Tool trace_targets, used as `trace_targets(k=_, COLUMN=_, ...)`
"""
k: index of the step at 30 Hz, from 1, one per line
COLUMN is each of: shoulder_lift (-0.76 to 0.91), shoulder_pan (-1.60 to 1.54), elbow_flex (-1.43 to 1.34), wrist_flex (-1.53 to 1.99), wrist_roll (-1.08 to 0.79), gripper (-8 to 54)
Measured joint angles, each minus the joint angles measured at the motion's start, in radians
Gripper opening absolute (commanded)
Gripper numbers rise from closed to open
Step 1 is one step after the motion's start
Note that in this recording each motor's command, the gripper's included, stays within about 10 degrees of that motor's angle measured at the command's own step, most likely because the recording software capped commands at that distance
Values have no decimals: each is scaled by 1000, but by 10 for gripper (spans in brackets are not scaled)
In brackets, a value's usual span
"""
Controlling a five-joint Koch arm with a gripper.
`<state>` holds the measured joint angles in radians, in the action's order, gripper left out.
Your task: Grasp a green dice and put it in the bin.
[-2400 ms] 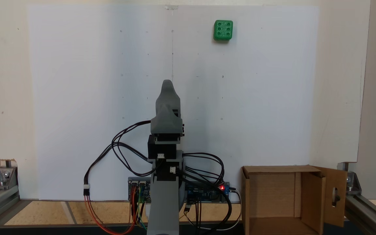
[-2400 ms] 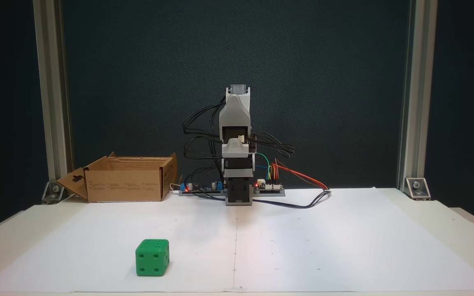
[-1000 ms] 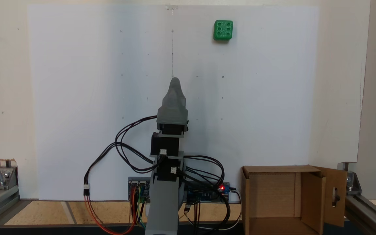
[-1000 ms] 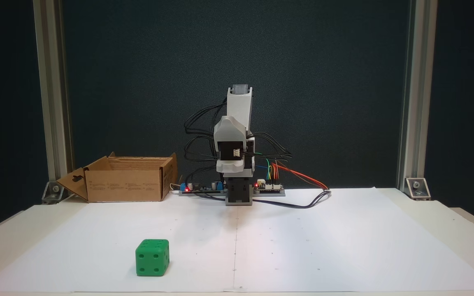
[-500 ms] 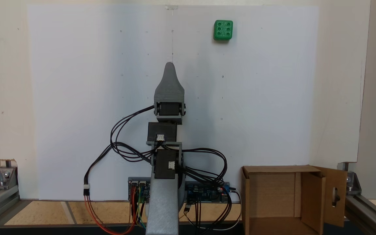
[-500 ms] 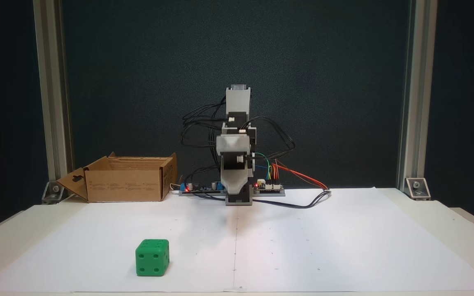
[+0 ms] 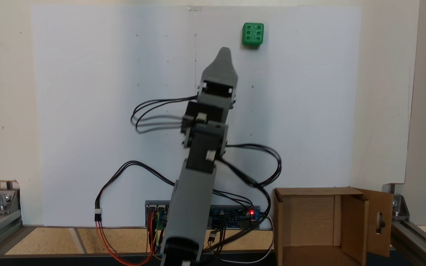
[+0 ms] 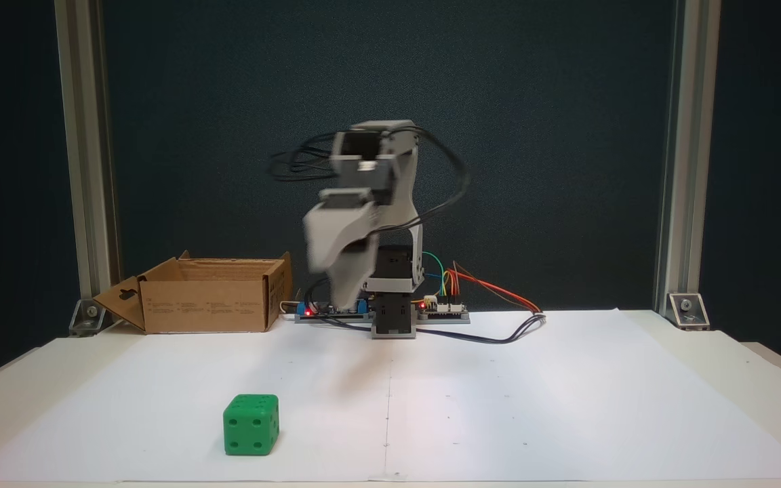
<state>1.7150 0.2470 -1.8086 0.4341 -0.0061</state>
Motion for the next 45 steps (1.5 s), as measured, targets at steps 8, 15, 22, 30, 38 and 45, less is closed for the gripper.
trace_targets(k=8, shoulder_lift=-362, shoulder_pan=67, elbow_flex=495, wrist_flex=468, wrist_roll=-17, gripper=438)
trace_targets(k=15, shoulder_lift=-426, shoulder_pan=66, elbow_flex=963, wrist_flex=838, wrist_roll=-138, gripper=433)
trace_targets(k=22, shoulder_lift=-500, shoulder_pan=60, elbow_flex=1338, wrist_flex=957, wrist_roll=-169, gripper=432)
trace_targets(k=30, shoulder_lift=-660, shoulder_pan=67, elbow_flex=1371, wrist_flex=962, wrist_roll=-221, gripper=434)
trace_targets(k=38, shoulder_lift=-767, shoulder_pan=91, elbow_flex=1399, wrist_flex=962, wrist_roll=-282, gripper=437)
trace_targets(k=45, shoulder_lift=-833, shoulder_pan=106, elbow_flex=1425, wrist_flex=962, wrist_roll=-307, gripper=438)
